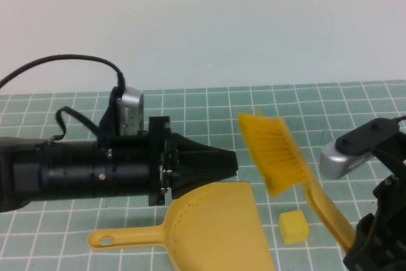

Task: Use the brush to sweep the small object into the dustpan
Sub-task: Hand over the broom

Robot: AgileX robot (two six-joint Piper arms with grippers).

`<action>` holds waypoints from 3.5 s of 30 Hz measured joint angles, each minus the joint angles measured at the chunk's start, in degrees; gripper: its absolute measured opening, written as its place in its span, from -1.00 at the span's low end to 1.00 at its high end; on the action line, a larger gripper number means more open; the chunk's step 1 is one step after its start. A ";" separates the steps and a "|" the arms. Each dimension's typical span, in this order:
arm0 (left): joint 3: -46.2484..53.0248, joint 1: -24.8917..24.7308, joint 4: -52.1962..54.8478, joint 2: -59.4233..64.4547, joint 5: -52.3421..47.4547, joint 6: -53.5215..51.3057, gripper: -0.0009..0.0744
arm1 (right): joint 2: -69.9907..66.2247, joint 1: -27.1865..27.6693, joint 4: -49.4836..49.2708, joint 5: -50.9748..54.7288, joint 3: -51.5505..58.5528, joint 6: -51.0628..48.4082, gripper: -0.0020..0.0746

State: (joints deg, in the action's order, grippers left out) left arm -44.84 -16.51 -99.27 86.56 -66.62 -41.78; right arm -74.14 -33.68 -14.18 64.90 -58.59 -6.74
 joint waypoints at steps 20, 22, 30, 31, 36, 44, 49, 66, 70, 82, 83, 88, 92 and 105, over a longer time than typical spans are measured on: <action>-5.28 -4.97 -0.14 6.44 10.62 4.52 0.67 | 0.00 -1.08 1.21 3.28 0.00 1.02 -0.45; -7.11 -6.25 -0.14 7.10 11.79 4.52 0.67 | 0.00 -1.08 1.21 3.17 0.00 1.02 -0.45; -12.55 -9.98 -0.26 11.67 14.75 4.78 0.67 | 0.00 -1.08 1.11 2.67 0.00 1.02 -0.45; -13.56 -10.46 -0.26 12.48 14.72 5.32 0.67 | 0.00 -1.08 1.11 2.64 0.00 1.02 -0.45; -18.73 -13.55 -0.26 15.91 14.78 6.56 0.67 | 0.00 -1.08 1.11 2.52 0.00 1.02 -0.45; -21.81 -16.21 -0.15 19.82 14.52 9.38 0.36 | 0.00 -1.08 1.76 2.42 0.00 3.01 -0.45; -21.81 -16.21 -0.15 20.06 14.52 9.44 -0.55 | 0.00 -1.08 1.76 2.42 0.00 3.38 -0.45; -21.81 -15.93 -0.15 20.06 11.24 5.19 -0.57 | 0.67 -1.08 2.47 2.94 -0.05 0.07 0.16; -21.81 -15.85 -0.73 20.06 11.27 2.72 -0.58 | 3.33 -0.95 6.22 0.10 -0.05 2.55 0.17; -21.81 -10.77 -0.05 20.06 -1.81 -3.02 -0.58 | 14.06 10.30 7.66 -3.56 -0.05 -2.07 0.17; -21.81 -10.36 -0.05 20.06 -1.81 -3.31 -0.58 | 14.19 11.74 4.84 -3.01 -0.05 -4.68 0.17; -21.81 -8.71 -0.05 19.19 -1.81 -3.84 -0.58 | 13.26 16.12 -13.73 1.01 -0.05 -17.54 0.17; -21.81 -8.71 0.16 17.75 -1.81 -3.84 -0.58 | 10.51 18.11 -24.99 4.98 -0.05 -26.91 0.17; -21.81 -8.18 11.10 9.07 -2.34 -1.59 -0.58 | 3.75 28.50 -43.88 4.77 5.09 -48.16 0.17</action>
State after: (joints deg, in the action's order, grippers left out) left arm -66.66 -24.68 -88.17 95.63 -68.96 -43.37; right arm -70.39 -5.19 -58.06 69.66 -53.50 -54.90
